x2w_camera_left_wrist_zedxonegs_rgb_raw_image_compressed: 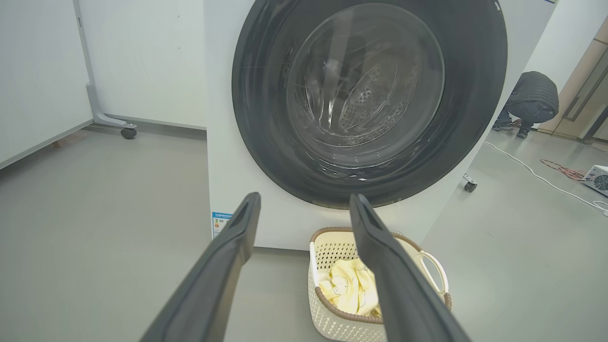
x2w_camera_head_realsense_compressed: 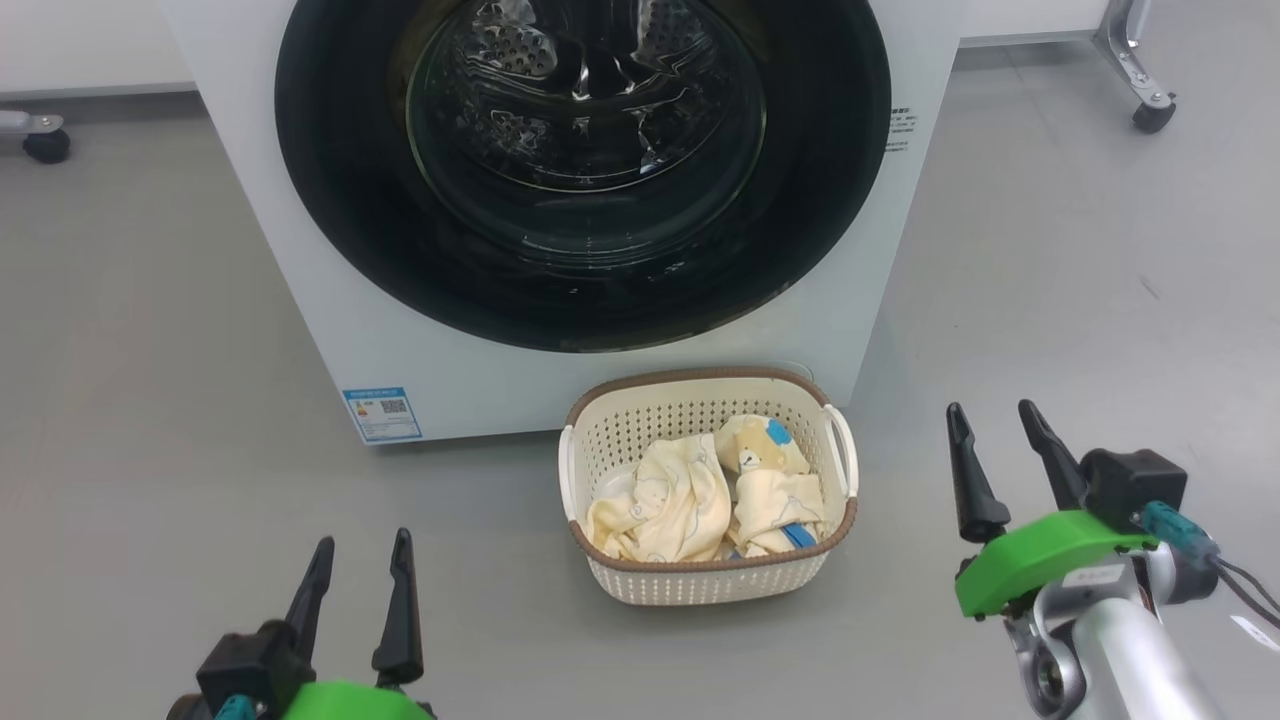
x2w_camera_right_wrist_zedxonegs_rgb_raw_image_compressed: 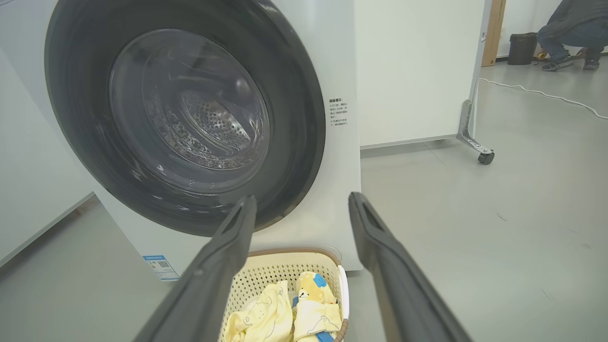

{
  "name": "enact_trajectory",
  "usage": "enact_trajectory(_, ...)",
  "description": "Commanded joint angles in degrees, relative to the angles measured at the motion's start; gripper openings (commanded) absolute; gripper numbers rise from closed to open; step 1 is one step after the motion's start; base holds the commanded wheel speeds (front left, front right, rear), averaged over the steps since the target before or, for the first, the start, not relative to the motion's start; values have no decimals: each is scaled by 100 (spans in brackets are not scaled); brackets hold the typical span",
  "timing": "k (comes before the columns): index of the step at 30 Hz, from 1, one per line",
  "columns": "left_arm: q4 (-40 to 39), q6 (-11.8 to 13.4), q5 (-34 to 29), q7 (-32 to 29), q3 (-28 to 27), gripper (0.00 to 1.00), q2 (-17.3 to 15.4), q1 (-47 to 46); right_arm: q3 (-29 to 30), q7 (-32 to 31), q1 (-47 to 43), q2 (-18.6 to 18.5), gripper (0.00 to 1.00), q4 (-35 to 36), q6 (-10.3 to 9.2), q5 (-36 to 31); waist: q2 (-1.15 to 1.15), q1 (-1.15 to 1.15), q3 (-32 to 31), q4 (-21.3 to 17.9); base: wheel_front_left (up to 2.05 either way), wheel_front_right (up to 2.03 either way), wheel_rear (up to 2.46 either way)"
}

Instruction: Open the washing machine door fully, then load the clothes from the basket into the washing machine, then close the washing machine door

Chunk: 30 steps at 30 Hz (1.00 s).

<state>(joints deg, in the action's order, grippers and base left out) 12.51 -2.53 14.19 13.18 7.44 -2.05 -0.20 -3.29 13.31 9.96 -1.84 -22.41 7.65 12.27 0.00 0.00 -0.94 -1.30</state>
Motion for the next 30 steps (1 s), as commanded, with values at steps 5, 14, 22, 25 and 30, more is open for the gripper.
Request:
enact_trajectory(5,112,-44,-181,171,-114,100,-82,-248,-207,158,407,-103,100,-116,-16,-543,0,0,1,-11,0,0,0)
enact_trajectory(14,396,-88,-163,182,-171,100,-83,-313,-238,169,504,-104,100,-403,-16,-502,0,0,16,-21,0,0,0)
enact_trajectory(22,422,-59,-112,182,-172,100,-83,-346,-261,169,530,-104,100,-446,-16,-434,0,0,11,-9,0,0,0)
enact_trajectory(25,435,-54,-84,182,-176,100,-83,-347,-270,169,535,-104,100,-456,-16,-428,0,0,11,-6,0,0,0)
enact_trajectory(30,460,-58,-74,182,-175,100,-83,-349,-280,169,548,-104,100,-485,-16,-403,0,0,8,-5,0,0,0)
